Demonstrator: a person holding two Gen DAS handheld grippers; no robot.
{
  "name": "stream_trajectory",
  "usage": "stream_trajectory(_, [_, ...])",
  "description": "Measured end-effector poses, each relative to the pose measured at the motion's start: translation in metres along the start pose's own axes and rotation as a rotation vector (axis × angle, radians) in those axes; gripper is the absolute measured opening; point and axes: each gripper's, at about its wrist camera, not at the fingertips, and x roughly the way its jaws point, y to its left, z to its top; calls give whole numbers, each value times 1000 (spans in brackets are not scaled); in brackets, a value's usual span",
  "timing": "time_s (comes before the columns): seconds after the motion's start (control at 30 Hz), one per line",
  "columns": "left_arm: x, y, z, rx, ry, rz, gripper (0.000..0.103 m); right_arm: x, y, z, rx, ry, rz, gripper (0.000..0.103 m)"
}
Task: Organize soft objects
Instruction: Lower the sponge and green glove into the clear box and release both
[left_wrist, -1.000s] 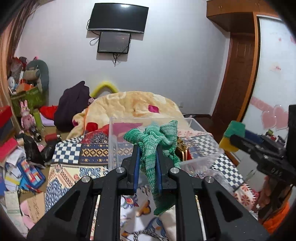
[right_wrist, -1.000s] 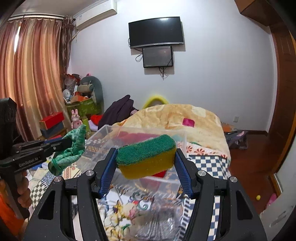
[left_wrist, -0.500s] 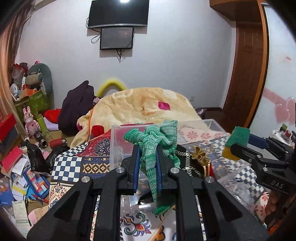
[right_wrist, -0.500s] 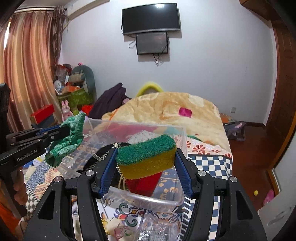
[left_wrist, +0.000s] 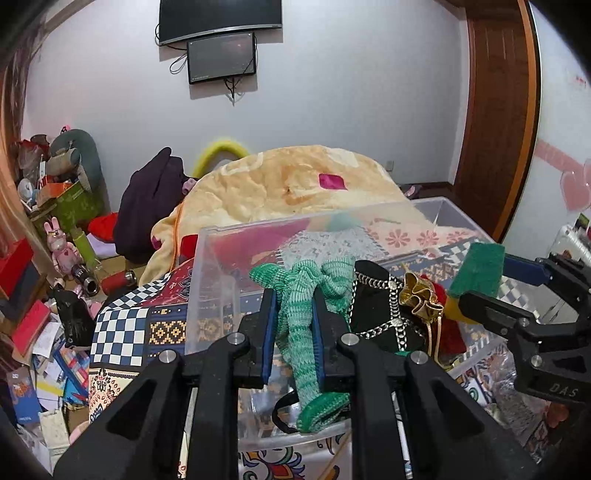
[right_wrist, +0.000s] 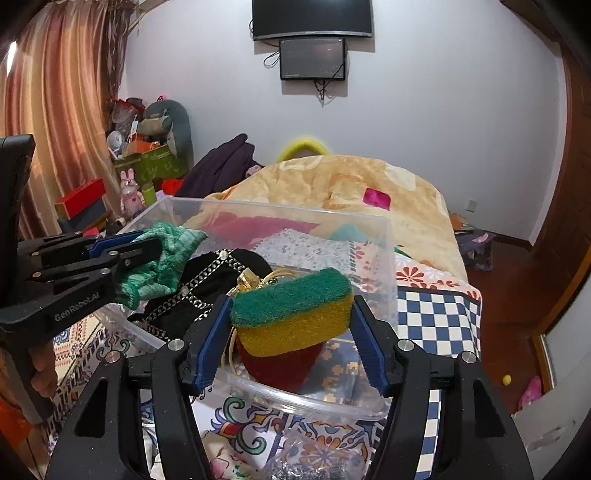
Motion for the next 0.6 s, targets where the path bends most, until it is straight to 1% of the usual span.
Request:
stream_trajectory(0.03, [1,0,-1,4,6,4,22,0,1,0,-5,5,2,63])
stream_trajectory(0.07, [2,0,-1,3,11,3,28,1,0,0,-7,9,2,68])
stream_trajectory(0.1, [2,1,-2,-1,16,-1,31,1,1,-1,-8,13,2,70])
stream_trajectory(0.13, [2,3,-2,-9,21,-13,36,0,1,-1,-9,13,3,74])
stream_trajectory(0.3, [-7,3,-6,-16,19,-35,44,-6,1,-3,-12,2,13,76])
stream_trajectory(0.37, [-16,3,-7,-16,3,-43,51,-9,1,-4,-14,-3,11,76])
stream_trajectory(0.47, [-30,3,-8,-13,-27,-48,56,-15,2,-4,-23,-19,-4,77])
stream_trajectory(0.5, [-34,3,-8,-13,-33,-52,57,-19,1,-5,-24,-28,-10,78])
stream_trajectory(0.57, [-44,3,-8,-15,-49,-61,62,-24,1,-5,-23,-43,-12,84])
stream_trajectory(0.6, [-49,4,-9,-20,-59,-66,63,-29,1,-5,-21,-56,-16,84])
